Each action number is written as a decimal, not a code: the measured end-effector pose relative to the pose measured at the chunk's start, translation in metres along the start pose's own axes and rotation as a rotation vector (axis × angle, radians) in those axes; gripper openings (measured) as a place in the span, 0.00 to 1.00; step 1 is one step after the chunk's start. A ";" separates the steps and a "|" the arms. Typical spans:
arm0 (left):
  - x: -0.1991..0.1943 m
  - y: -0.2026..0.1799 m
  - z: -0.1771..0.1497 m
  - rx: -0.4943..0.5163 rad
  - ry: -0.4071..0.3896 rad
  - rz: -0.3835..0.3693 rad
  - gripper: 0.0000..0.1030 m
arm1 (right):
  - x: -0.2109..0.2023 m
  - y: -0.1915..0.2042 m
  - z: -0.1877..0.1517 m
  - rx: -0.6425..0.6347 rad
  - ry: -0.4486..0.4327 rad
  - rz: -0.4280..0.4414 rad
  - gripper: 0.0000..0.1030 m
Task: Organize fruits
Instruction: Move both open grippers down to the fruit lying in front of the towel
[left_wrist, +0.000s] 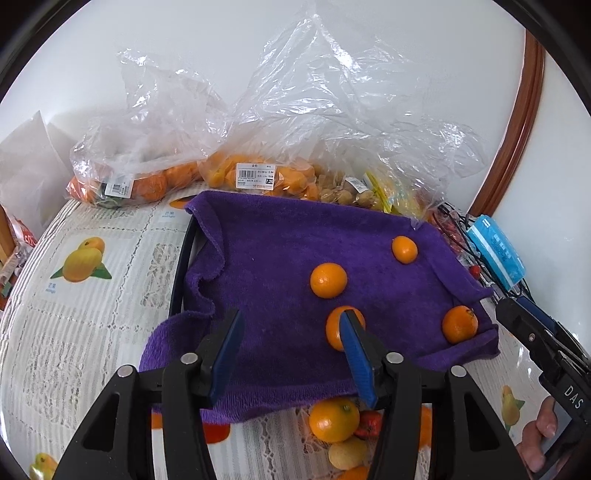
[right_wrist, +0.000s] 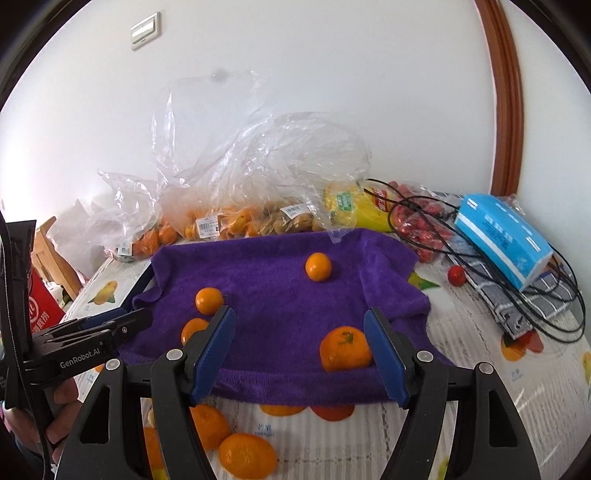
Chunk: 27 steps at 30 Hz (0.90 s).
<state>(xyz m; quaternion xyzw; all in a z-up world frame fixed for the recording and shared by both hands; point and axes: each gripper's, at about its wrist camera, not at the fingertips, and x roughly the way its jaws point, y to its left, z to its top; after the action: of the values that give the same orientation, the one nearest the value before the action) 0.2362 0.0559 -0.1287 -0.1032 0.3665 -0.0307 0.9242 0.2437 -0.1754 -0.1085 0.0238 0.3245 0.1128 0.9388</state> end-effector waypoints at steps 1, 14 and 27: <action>-0.002 0.000 -0.003 0.000 0.004 -0.003 0.52 | -0.004 -0.001 -0.004 0.013 0.010 0.013 0.70; -0.028 0.016 -0.039 0.007 0.029 -0.028 0.53 | -0.029 0.012 -0.042 0.002 0.080 0.021 0.70; -0.035 0.033 -0.042 -0.032 0.029 -0.027 0.54 | -0.012 0.041 -0.069 -0.010 0.168 0.076 0.65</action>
<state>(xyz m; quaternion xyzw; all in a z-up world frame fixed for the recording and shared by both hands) 0.1809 0.0854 -0.1419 -0.1225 0.3790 -0.0386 0.9164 0.1843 -0.1400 -0.1511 0.0221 0.4004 0.1514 0.9035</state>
